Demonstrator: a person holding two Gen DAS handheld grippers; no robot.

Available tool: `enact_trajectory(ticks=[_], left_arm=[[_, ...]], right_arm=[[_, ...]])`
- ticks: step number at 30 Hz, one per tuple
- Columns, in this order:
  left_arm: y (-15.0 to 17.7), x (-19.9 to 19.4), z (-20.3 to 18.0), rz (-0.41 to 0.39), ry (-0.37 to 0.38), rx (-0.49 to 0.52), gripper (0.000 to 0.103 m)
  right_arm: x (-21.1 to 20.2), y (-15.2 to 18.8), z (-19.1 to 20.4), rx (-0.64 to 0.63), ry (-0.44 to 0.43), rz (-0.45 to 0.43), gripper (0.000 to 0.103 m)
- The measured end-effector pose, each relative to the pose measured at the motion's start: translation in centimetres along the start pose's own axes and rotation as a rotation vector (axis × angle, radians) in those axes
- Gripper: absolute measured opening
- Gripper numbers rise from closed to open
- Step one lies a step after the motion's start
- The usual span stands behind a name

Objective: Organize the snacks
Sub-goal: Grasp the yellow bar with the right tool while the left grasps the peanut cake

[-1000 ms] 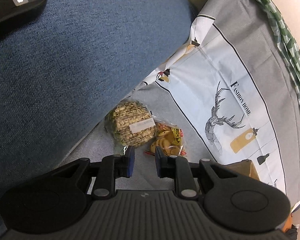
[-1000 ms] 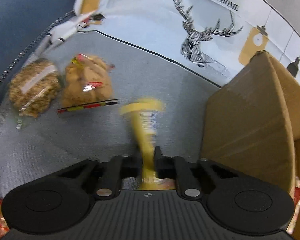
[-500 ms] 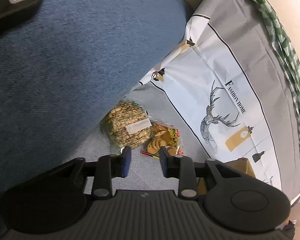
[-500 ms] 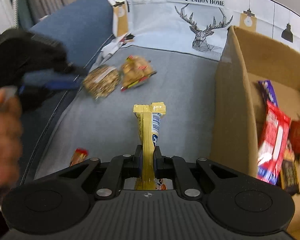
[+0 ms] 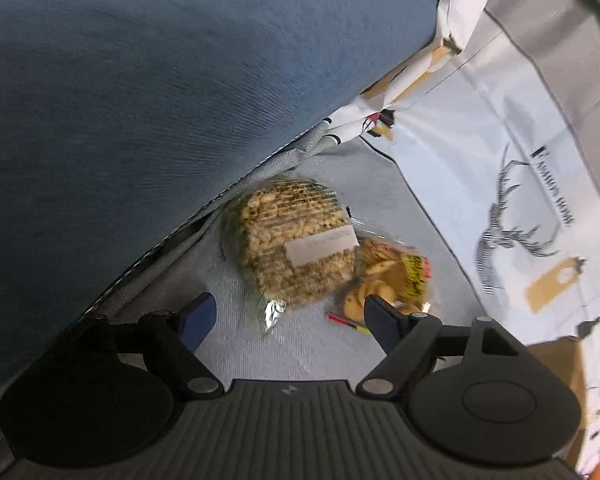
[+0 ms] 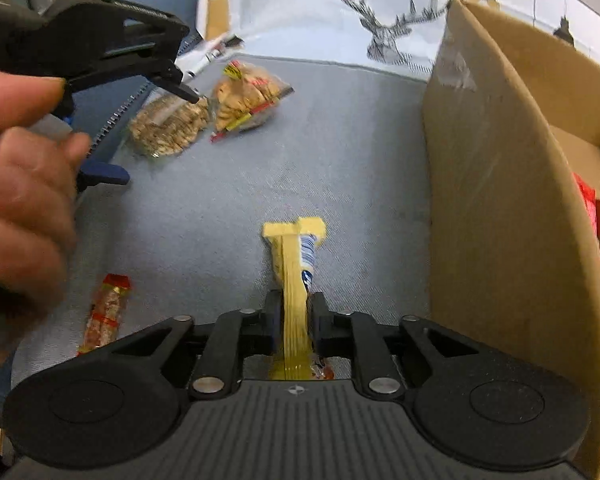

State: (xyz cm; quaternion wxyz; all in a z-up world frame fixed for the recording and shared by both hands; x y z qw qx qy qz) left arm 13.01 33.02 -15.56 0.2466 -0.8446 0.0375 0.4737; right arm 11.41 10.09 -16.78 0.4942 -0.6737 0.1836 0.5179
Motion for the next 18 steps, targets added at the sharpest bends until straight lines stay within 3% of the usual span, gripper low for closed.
enact_trajectory(ticks=[13,18], left_arm=[[-1.3,2.8,-2.0,-0.051,-0.097,0.164,0.09],[-1.3,2.5,-1.9,-0.064,-0.11,0.21,0.075]], right_arm=[[0.0,0.7,0.4,-0.057,-0.018,0.018,0.029],[-0.2,0.8,0.7,-0.069,-0.025,0.007,0.015]])
Point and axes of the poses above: each gripper's, at about its wrist camera, not at the fingertips, and x roughly the way its jaws point, z to its left, y to its underside, the point moved 9 cm from there along x, roughly the way its jaws point, and after that the axes turned 3 degrees about y, right-handed, at the moved point
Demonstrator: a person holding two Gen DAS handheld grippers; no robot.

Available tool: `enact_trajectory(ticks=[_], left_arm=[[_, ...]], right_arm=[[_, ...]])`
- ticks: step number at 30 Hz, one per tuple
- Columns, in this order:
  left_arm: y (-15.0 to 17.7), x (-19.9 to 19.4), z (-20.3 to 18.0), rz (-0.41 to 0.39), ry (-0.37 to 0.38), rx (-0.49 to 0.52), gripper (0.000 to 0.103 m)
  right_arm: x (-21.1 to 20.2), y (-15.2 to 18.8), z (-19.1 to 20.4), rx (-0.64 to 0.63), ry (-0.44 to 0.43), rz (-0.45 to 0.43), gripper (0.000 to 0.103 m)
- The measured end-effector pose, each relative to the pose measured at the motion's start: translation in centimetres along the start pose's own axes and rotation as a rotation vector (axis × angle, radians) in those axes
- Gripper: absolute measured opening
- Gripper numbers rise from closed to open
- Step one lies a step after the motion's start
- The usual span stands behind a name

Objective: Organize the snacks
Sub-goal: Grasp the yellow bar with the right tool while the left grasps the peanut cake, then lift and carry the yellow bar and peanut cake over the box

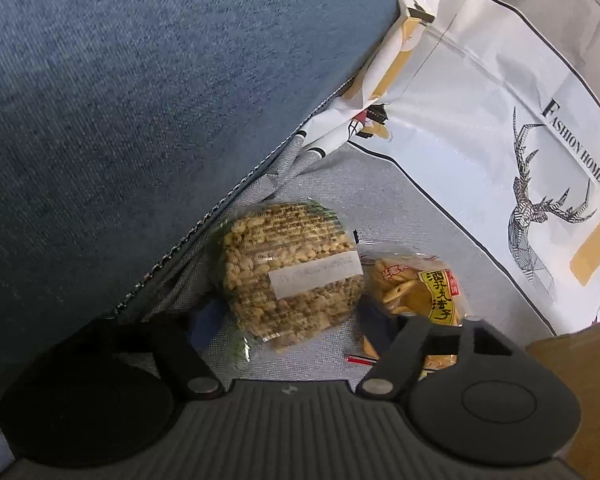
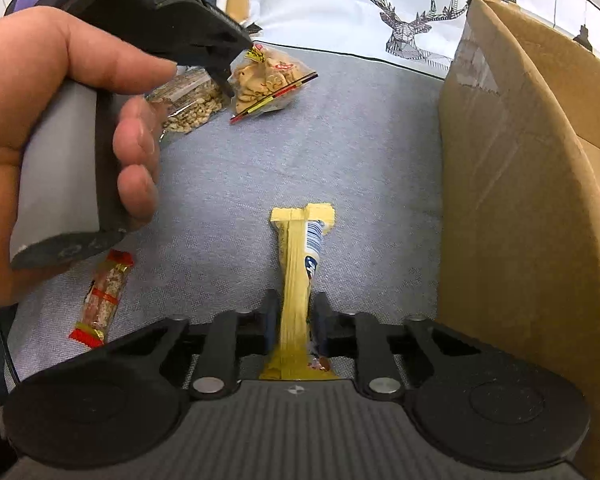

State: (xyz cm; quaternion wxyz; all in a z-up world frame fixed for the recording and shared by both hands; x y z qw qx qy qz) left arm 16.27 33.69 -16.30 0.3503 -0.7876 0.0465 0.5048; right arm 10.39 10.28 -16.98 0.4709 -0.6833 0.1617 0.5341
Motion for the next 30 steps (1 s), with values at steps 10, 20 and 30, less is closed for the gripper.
enact_trajectory(ticks=[10,20,30], left_arm=[[2.0,-3.2,0.7,0.071,0.06,0.033,0.074],[6.4,-7.3,1.4,0.169,0.064,0.296,0.074],[8.1,-5.9,2.5,0.248,0.098,0.308,0.083]], right_arm=[[-0.1,0.0,-0.5,0.008,-0.008,-0.008,0.013],[-0.4,0.1,-0.8,0.042,-0.021,-0.004,0.013],[-0.5,0.5,-0.2,0.02,-0.069,0.008,0.018]])
Point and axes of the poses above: each gripper's, at about its wrist camera, not at the fingertips, and x roughly the way its jaws point, z to its left, y to its underside, the point moved 9 cm from there along x, roughly the way its jaws point, and after that the axes turned 3 degrees about y, right-handed, at the moved point
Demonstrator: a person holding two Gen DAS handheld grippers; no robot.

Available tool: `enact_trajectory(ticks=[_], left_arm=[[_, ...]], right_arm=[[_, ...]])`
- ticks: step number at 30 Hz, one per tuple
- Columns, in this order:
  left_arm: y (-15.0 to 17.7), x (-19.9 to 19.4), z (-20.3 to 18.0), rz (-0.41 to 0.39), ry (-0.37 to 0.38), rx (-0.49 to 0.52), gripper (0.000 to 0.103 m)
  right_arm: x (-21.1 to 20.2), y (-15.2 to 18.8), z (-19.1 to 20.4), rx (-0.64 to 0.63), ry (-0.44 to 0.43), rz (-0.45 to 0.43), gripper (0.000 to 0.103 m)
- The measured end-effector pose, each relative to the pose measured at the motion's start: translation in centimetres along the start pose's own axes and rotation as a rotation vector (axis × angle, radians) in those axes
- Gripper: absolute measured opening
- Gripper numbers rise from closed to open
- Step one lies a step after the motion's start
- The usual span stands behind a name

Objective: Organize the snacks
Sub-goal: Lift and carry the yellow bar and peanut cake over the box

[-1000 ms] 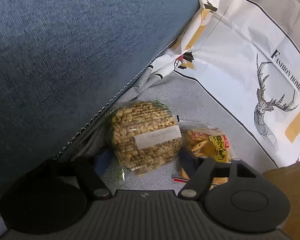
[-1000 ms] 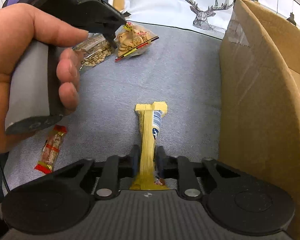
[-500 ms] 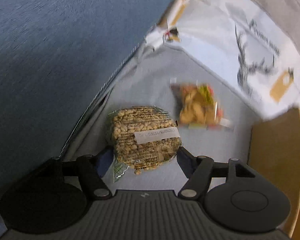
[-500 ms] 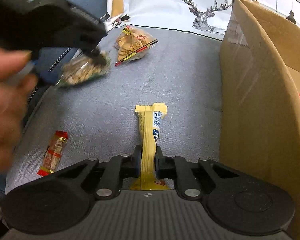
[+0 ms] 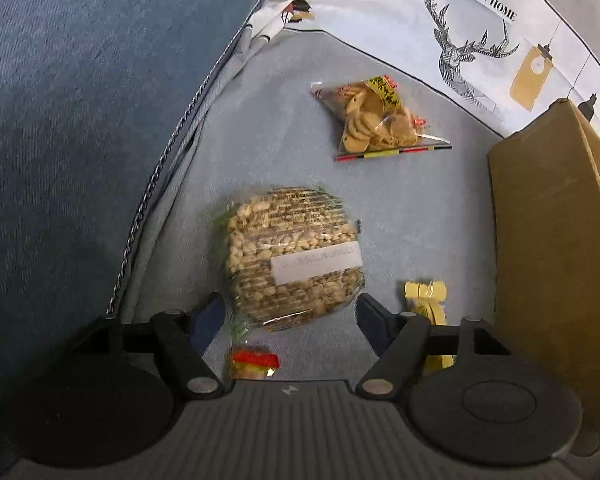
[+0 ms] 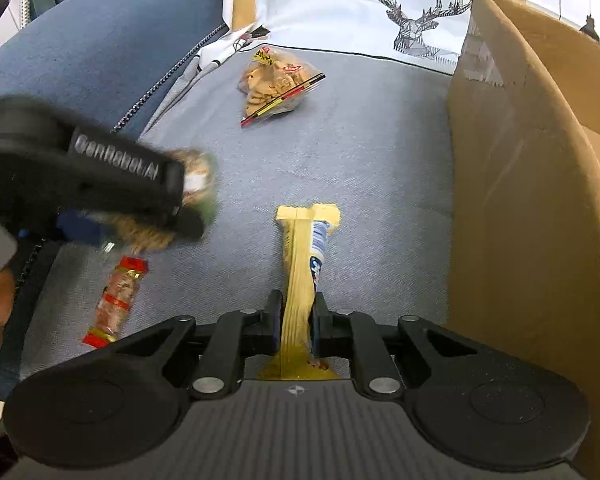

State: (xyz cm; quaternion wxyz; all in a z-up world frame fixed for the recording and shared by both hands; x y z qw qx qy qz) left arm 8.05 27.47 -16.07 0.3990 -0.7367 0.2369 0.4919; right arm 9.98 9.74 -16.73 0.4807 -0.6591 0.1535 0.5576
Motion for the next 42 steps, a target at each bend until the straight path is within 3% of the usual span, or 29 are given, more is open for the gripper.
enact_trajectory(ticks=[4,9,21,23,26,37,42], left_arm=[[0.2,0.4,0.3,0.023,-0.005,-0.049,0.085],[-0.6,0.5,-0.1,-0.008,-0.015,-0.069,0.086],[-1.4,1.6,-1.2,-0.018,-0.063,-0.016,0.086],[-1.5,1.7,-1.2,-0.021,-0.064,-0.012,0.086],[-1.6,1.8,-1.3,-0.024,-0.071,0.0,0.086],[-1.8,1.1,-0.8,-0.049,-0.079,0.003,0.08],[-2.5,-0.1,-0.9,-0.104,-0.029,-0.035,0.08]], right_arm=[[-0.1,0.2,-0.2,-0.012,-0.002,0.005,0.02],[-0.2,0.5,0.0,-0.035,-0.019,0.008,0.03],[-0.1,0.4,0.0,-0.046,-0.011,0.003,0.031],[-0.1,0.4,0.0,-0.058,-0.007,-0.001,0.029],[-0.1,0.4,0.1,-0.081,0.009,-0.013,0.015],[-1.4,-0.5,0.0,-0.048,-0.008,-0.067,0.014],[-2.6,-1.3,0.0,-0.023,-0.029,-0.107,0.013]])
Point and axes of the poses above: each gripper's, at about its wrist camera, not at the fingertips, and x roughly the way its jaws point, z to its left, y to its underside, the point moved 9 cm from there along x, roughly the way its jaws point, and after that the axes turned 3 degrees about y, right-handed, at the moved point
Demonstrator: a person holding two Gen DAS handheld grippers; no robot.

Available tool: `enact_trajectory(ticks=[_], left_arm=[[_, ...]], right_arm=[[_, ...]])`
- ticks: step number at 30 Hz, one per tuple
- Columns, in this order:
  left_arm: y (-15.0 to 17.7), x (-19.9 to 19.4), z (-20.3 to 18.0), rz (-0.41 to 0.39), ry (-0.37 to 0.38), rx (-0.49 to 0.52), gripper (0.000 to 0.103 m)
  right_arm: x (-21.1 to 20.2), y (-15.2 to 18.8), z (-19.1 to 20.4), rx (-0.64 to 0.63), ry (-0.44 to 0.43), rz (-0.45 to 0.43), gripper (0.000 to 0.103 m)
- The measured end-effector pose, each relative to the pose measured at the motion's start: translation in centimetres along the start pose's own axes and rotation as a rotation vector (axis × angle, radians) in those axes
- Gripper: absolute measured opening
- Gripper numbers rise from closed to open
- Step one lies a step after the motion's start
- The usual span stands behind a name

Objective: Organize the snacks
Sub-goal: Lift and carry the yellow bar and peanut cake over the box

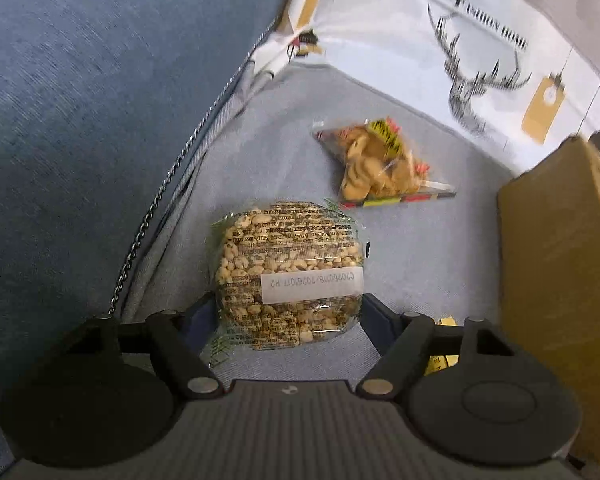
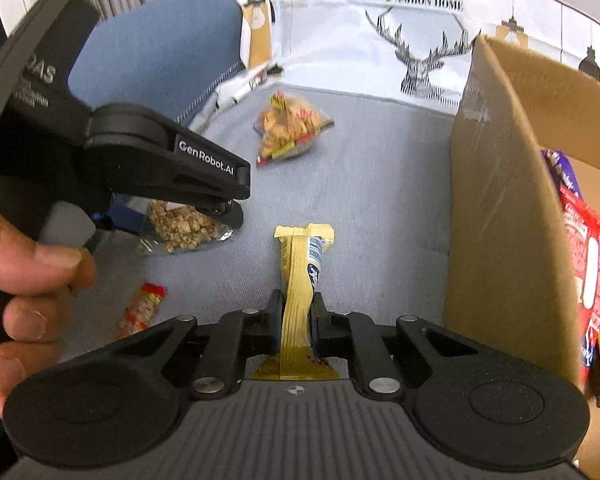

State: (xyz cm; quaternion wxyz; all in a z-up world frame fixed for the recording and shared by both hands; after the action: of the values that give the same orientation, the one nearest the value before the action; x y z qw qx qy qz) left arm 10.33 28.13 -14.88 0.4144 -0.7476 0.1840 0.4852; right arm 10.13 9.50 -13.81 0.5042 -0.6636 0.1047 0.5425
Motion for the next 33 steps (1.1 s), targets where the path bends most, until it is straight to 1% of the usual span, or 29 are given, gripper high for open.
enact_trajectory(ticks=[4,7,9,14,17,27,33], left_arm=[[-0.7,-0.9,0.0,-0.039,0.037,-0.039,0.08],[-1.3,-1.5,-0.2,-0.074,0.046,-0.048,0.08],[-1.7,-2.0,-0.4,-0.102,0.066,-0.057,0.08],[-2.6,-3.2,-1.2,-0.169,0.103,-0.055,0.08],[-3.0,-4.0,-1.8,-0.21,0.121,-0.051,0.08],[-3.9,-6.5,-4.8,-0.342,0.181,0.024,0.08],[-3.9,-7.5,-7.2,-0.393,0.223,0.071,0.08]], right_arm=[[-1.4,-1.2,0.0,0.026,-0.02,-0.046,0.013],[-2.3,-1.8,-0.3,0.037,-0.028,-0.081,0.013],[-2.9,-2.2,-0.5,0.044,-0.028,-0.104,0.013],[-4.4,-3.3,-1.4,0.071,-0.037,-0.161,0.013],[-5.4,-4.0,-2.1,0.076,-0.027,-0.205,0.013],[-9.0,-6.0,-5.2,0.071,0.022,-0.376,0.013],[-10.4,-6.1,-7.6,0.074,0.056,-0.432,0.013]])
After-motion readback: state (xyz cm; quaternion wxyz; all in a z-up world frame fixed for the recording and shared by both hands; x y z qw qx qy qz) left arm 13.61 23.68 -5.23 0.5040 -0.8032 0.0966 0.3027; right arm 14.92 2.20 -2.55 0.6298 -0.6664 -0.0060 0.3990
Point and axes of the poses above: each gripper's, at about its wrist camera, not at the fingertips, and x roughly the way its jaws point, z to its left, y to its underside, the point moved 9 cm from there along x, roughly the way its jaws point, and after that the axes turned 3 degrees about y, right-handed, at the moved point
